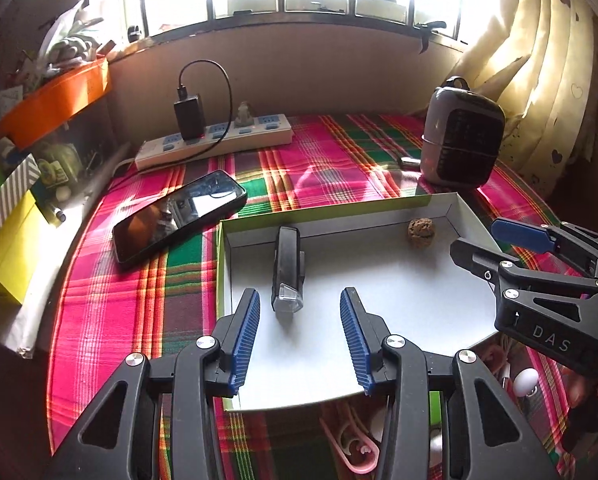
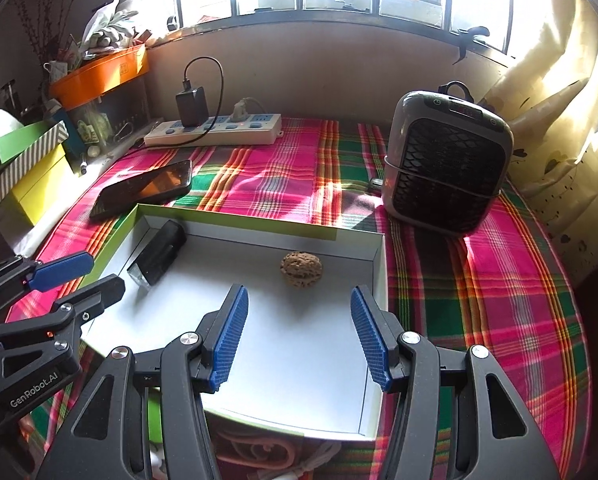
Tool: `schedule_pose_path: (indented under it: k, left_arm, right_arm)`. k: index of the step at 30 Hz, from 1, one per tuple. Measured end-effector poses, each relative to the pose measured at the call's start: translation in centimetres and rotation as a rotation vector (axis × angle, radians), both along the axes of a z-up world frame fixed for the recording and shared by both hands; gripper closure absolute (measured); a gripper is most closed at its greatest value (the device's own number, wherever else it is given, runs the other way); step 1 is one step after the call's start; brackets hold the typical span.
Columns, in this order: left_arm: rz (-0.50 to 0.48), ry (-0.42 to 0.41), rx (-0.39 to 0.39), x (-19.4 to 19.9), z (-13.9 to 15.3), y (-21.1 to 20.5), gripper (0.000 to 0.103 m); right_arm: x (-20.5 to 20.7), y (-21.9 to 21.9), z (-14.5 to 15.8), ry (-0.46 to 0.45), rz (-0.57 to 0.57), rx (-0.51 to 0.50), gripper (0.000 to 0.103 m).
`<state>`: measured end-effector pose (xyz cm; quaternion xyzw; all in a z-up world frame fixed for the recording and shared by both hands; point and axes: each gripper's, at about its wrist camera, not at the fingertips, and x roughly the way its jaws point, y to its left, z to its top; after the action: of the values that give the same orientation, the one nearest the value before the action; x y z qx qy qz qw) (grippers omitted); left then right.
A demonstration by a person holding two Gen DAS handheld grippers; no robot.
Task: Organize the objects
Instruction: 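Withdraw both open grippers from the box toward the remaining items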
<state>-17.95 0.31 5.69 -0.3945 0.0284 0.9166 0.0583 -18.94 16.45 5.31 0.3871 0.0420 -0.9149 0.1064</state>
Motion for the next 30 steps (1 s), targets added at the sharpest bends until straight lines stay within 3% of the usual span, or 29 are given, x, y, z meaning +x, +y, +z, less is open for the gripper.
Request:
schedule_pose_path:
  k: [15, 30]
  left_arm:
    - [0.010, 0.031, -0.008, 4.2, -0.1, -0.1, 0.062]
    - [0.001, -0.014, 0.092, 7.2, -2.2, -2.4, 0.060]
  right_arm:
    - [4.7, 1.5, 0.2, 0.037, -0.005, -0.007, 0.048]
    - [8.7, 5.4, -1.4, 0.022, -0.075, -0.029, 0.048]
